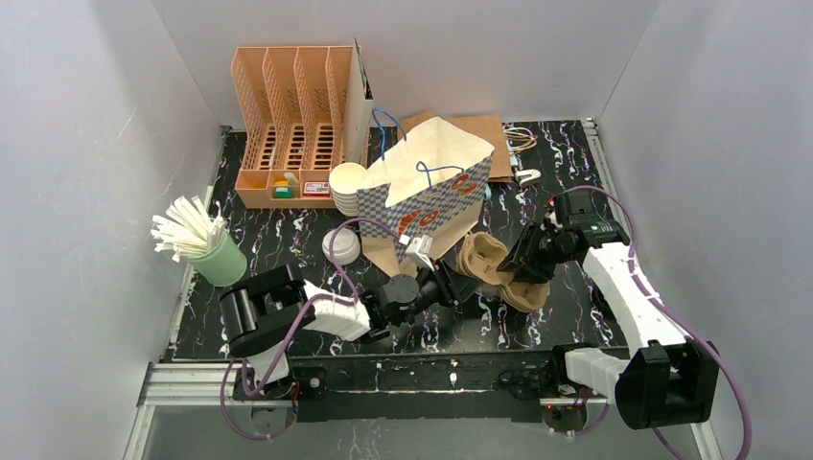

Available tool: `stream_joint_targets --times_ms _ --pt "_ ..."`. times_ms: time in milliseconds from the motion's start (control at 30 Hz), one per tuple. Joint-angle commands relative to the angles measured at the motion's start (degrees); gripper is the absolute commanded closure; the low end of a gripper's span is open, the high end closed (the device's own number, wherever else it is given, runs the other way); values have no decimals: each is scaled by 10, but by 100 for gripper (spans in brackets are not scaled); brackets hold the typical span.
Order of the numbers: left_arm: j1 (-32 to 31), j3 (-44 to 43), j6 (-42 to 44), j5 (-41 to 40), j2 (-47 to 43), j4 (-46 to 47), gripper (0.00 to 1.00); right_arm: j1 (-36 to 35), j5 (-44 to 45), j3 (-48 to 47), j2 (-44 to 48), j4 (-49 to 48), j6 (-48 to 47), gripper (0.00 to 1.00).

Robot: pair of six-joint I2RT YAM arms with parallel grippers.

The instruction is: Pack the takeout coffee

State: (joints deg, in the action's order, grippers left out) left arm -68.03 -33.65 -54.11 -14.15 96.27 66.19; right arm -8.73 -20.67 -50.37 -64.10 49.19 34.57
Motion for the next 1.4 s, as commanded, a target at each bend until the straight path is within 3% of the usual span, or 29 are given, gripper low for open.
stream_joint_targets --times_ms 0,400,767,1033,1133,1267,1367 --pt "13 -1 -17 -37 17 -1 74 -4 -20 -28 19 28 2 50" --pt "16 15 -30 -56 42 -9 90 -3 27 -40 30 42 9 49" --pt "16 17 -48 -44 50 -25 89 -4 113 -100 23 63 -7 47" --pt "7 39 -47 -41 -3 -55 86 -4 95 -108 24 53 -37 50" --pt "0 29 -41 -46 -42 -136 83 -3 80 -95 19 41 -48 38" --pt "-11 39 -44 -58 -98 -199 81 -3 64 -51 10 7 -46 15" --pt "-16 50 -47 -61 -137 -237 80 -6 45 -20 2 -32 -36 11"
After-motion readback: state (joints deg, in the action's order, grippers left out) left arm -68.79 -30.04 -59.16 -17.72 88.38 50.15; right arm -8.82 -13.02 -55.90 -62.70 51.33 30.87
